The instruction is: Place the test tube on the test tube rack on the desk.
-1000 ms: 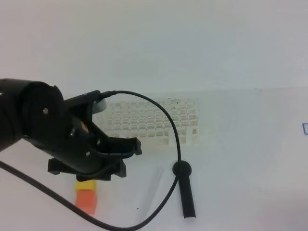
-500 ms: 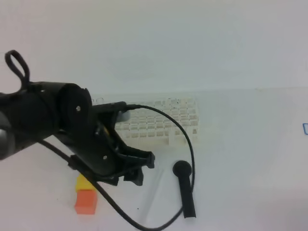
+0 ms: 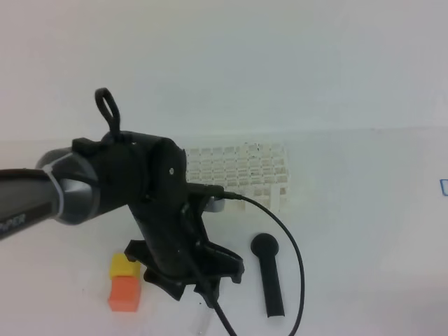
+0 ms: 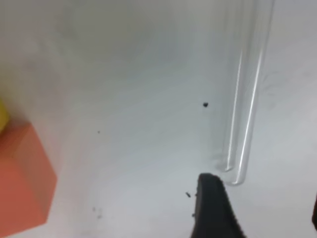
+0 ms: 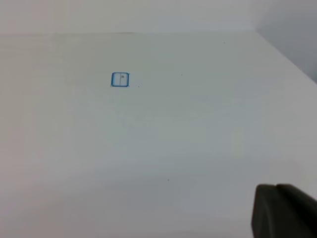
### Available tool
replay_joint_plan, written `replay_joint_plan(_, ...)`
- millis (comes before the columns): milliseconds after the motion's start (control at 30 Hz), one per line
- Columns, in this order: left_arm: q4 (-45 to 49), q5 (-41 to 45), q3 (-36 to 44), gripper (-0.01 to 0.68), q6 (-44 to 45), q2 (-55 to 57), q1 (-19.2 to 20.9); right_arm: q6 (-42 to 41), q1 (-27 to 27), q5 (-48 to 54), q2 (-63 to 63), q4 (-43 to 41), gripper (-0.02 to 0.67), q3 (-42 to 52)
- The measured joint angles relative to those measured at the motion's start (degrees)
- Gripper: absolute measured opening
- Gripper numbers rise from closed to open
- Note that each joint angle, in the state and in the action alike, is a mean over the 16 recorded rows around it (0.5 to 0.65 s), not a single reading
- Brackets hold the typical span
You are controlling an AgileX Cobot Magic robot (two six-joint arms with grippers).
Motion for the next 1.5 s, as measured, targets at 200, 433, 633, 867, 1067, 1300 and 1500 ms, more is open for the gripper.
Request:
replay_joint_plan(200, 2.85, -0.45, -0.03, 0.399, -3.55, 2.67, -2.7, 0.0, 0.04, 0.0, 0.0, 0.0, -0.001, 0.0)
replay_joint_plan(433, 5.65, -1.66, -0.01, 0.399, -7.36, 5.61, -4.55, 0.0, 0.04, 0.0, 0.0, 0.0, -0.001, 0.0)
replay_joint_plan(633, 6.67, -2.22, -0.08, 0.399, -7.04, 8.19, -4.75, 0.0, 0.04, 0.0, 0.0, 0.0, -0.001, 0.0)
replay_joint_plan(867, 6.41, -2.75, -0.28, 0.368, -5.88, 10.14, -4.75, 0.0, 0.04, 0.0, 0.0, 0.0, -0.001, 0.0)
replay_joint_plan(1067, 6.41, -2.3, -0.41, 0.263, -5.5, 10.68, -4.76, 0.0, 0.04, 0.0, 0.0, 0.0, -0.001, 0.0)
replay_joint_plan(1300, 6.21, -1.68, -0.45, 0.104, -5.48, 10.72, -4.75, 0.0, 0.04, 0.0, 0.0, 0.0, -0.001, 0.0)
replay_joint_plan(1500, 5.92, -2.27, -0.37, 0.023, -5.48, 10.45, -4.76, 0.0, 0.04, 0.0, 0.0, 0.0, -0.001, 0.0)
